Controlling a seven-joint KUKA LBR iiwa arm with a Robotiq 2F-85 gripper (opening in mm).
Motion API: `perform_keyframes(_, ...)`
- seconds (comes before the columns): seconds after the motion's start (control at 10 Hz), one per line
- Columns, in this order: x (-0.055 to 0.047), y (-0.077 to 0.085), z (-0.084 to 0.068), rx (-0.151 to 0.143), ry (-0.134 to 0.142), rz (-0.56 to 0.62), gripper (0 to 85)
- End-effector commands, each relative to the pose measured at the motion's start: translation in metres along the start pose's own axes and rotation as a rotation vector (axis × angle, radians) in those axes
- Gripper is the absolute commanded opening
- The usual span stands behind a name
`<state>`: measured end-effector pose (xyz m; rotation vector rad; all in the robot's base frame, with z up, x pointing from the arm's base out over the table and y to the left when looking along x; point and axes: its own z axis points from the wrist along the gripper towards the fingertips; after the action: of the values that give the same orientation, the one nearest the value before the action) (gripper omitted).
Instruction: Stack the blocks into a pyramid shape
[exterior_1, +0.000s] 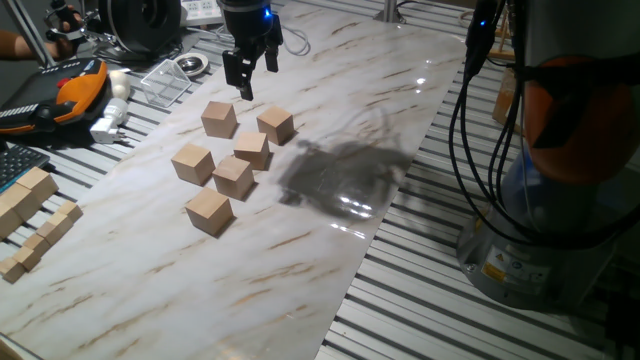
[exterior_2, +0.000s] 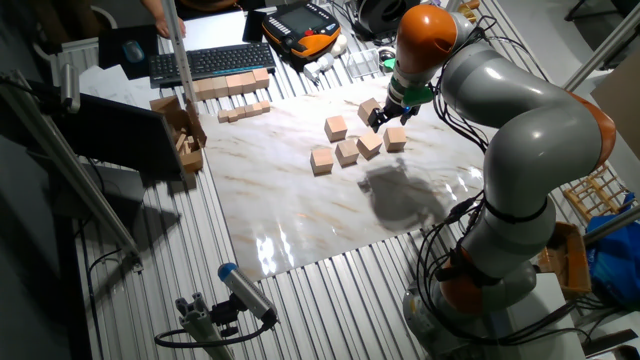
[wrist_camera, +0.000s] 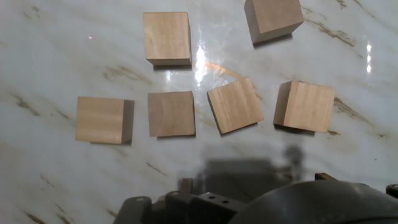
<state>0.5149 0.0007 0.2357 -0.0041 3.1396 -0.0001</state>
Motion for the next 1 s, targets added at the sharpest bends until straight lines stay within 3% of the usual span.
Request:
perform_keyframes(0.0, 0.0000, 0.0000, 0.0000, 0.000, 0.000, 0.000, 0.0)
perform_keyframes(0.1, 0.0000, 0.0000, -0.0002, 0.017, 0.277, -0.266, 0.0)
perform_keyframes(0.9, 0.0001, -0.0003, 0.0000, 0.014, 0.272, -0.264, 0.0)
